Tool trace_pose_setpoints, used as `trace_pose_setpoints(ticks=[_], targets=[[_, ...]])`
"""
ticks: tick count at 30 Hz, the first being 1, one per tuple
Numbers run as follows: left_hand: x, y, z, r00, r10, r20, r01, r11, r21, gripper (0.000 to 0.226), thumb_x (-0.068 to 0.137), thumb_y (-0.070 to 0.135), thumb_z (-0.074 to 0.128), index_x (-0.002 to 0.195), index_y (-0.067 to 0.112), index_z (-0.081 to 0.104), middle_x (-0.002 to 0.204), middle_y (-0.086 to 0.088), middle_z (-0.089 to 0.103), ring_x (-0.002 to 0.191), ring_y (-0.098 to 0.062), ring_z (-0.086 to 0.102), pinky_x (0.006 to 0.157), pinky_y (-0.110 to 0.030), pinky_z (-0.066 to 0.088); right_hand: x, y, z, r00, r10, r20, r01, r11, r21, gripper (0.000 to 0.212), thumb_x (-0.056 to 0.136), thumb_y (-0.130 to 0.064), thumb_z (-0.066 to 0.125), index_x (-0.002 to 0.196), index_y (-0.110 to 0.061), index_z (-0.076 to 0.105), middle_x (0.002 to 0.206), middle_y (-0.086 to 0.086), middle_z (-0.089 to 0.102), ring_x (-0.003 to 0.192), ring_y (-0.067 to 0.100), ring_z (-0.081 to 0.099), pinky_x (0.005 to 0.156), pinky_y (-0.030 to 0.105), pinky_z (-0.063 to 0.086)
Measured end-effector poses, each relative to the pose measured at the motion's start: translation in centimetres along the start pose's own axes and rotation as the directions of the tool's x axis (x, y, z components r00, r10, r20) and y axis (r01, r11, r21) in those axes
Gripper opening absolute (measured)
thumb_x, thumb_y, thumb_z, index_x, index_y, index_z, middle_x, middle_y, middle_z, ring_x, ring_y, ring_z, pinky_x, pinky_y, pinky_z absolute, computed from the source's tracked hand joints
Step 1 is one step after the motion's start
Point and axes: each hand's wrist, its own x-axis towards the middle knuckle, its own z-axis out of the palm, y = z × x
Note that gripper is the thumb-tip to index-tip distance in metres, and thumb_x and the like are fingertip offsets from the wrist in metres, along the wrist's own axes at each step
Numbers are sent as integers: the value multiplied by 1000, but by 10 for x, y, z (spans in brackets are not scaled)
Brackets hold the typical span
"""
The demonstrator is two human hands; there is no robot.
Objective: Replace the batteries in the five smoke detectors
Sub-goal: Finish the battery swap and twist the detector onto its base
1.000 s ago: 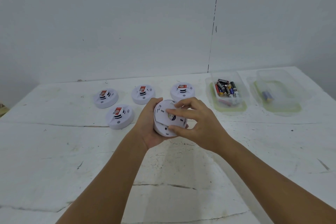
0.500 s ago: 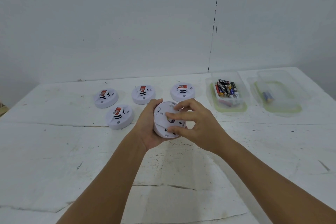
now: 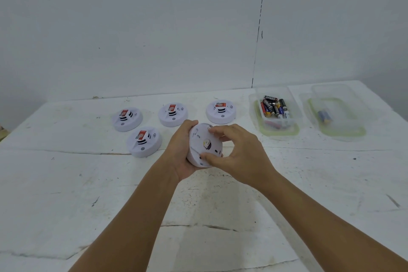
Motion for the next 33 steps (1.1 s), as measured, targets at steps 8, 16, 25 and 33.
trace_pose_setpoints(ticks=[8,16,25,33], targets=[[2,0,1,998,8,-64,-6,999,33,43,98,50,55,110,14,74,105,-15,73,100,-34,67,99,-53,53,3,4,-1,998,31,60,-35,997,63,62,79,-51,83,135,-30,66,124,-20,63,113,-3,59,93,17,46],[2,-7,17,985,171,-30,-160,961,227,36,104,39,47,124,18,70,120,-17,74,116,-31,69,108,-53,52,5,-11,-5,928,290,233,-367,821,438,48,79,-73,64,122,-52,58,113,-20,71,100,-2,71,91,31,59],[1,-11,5,955,295,-36,-262,894,363,30,103,35,53,128,21,63,116,-2,74,106,-17,67,97,-34,52,4,9,-11,836,510,203,-509,582,634,22,103,-29,63,125,-26,67,112,4,77,106,23,75,97,45,61],[13,-23,-12,962,272,9,-246,859,448,24,106,26,59,127,18,66,117,-3,77,110,-20,73,90,-31,59,1,22,-9,828,529,185,-529,626,574,26,106,-22,53,128,-29,65,112,-1,77,106,18,74,97,43,60]])
